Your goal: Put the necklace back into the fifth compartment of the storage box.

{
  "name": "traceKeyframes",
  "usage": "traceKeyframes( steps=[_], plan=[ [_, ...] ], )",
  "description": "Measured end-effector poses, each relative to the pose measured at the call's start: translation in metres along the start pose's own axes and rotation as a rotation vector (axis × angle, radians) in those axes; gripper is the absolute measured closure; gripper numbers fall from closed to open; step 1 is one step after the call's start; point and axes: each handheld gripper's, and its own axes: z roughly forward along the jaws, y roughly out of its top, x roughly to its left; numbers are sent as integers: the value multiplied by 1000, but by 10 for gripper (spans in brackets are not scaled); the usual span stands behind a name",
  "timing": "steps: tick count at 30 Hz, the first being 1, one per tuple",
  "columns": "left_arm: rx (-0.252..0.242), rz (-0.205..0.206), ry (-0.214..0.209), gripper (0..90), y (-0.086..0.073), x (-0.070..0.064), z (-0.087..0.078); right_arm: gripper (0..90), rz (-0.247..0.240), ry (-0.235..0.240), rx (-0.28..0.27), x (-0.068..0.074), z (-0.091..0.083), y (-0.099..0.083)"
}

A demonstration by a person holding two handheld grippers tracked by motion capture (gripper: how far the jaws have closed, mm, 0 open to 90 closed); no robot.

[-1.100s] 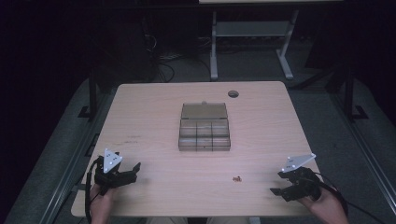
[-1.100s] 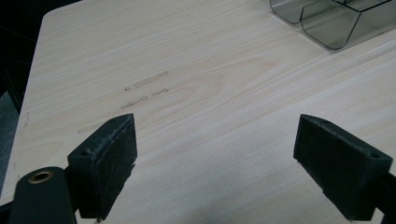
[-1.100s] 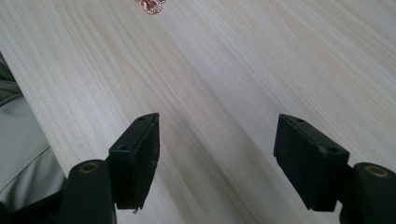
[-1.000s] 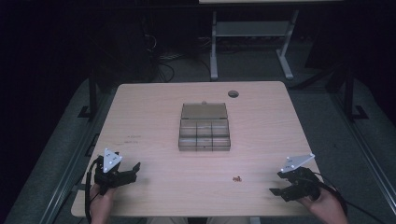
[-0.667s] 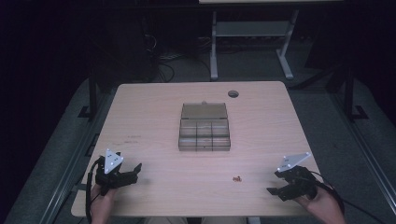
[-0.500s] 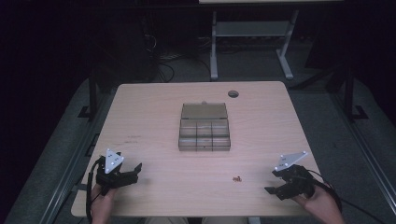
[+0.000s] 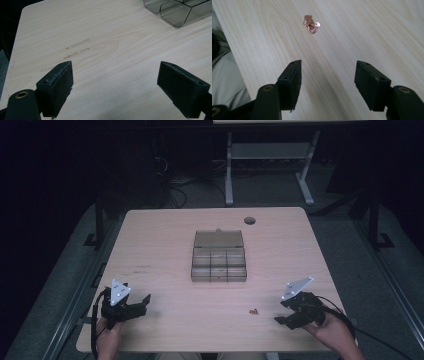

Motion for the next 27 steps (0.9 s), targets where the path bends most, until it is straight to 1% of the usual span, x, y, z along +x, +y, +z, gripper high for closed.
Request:
traceKeyframes(
  steps=[4,5,8,11,16,20,21,27],
  plan=[
    [-1,-1,-1,130,0,0,1,392,-9,6,0,0,2,6],
    [-2,-2,-1,130,0,0,1,397,-1,9,7,1,2,8],
    [-3,0,-2,130,0,0,0,417,-29,7,16,1,4,14],
    [-1,-3,0,130,0,1,0,425,-35,9,18,1,5,16],
    [-5,-6,1,130,0,1,-1,442,-49,12,35,3,10,26],
    [-5,-7,0,130,0,1,-1,461,-65,23,42,5,13,33],
    [-6,-6,-1,130,0,1,-1,469,-77,24,43,5,14,36],
    [-9,-9,-1,130,0,1,-1,486,-89,27,55,6,17,42]
  ],
)
